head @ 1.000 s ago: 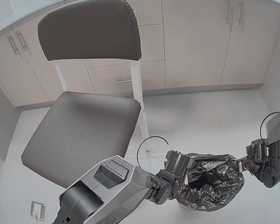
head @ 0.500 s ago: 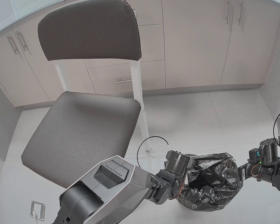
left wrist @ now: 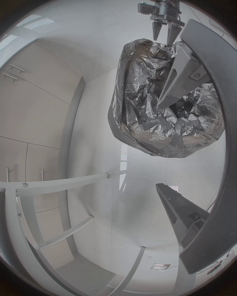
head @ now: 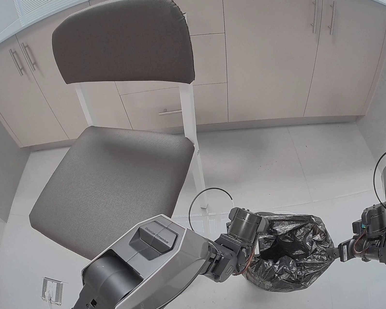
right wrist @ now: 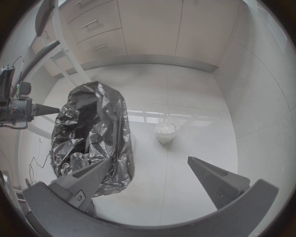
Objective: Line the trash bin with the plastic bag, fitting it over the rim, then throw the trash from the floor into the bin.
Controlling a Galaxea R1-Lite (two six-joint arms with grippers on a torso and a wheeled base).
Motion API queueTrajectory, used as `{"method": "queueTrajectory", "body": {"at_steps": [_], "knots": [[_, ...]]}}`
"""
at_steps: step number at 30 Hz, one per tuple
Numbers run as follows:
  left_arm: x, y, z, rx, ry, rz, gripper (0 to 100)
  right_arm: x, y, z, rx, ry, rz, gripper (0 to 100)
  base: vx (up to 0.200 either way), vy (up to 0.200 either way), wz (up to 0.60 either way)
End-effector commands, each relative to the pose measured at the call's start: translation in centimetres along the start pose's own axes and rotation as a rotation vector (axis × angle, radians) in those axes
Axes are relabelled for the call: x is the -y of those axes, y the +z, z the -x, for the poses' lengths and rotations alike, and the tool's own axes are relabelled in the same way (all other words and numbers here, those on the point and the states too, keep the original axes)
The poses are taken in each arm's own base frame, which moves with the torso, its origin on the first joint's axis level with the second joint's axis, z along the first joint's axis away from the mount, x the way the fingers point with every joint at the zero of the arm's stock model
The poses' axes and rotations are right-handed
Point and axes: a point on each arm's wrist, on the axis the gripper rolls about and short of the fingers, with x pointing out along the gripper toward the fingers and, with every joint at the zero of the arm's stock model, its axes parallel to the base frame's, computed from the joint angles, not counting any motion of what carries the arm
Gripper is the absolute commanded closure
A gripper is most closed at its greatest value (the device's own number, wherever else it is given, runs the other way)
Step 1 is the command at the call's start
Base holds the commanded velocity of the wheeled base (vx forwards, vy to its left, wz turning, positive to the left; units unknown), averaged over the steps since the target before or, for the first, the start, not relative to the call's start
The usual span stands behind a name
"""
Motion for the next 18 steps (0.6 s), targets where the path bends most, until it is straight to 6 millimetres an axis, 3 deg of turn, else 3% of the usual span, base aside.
{"method": "queueTrajectory", "body": {"at_steps": [1,18], "knots": [[0.0,0.0,0.0,0.0,0.001,0.0,0,1.0,0.1,-0.6,0.016,-0.032,-0.03,0,0.0,0.0,0.0],[-0.1,0.0,-0.1,0.0,0.002,0.001,0,2.1,1.0,-4.0,0.088,-0.077,-0.06,0,0.0,0.0,0.0]]}}
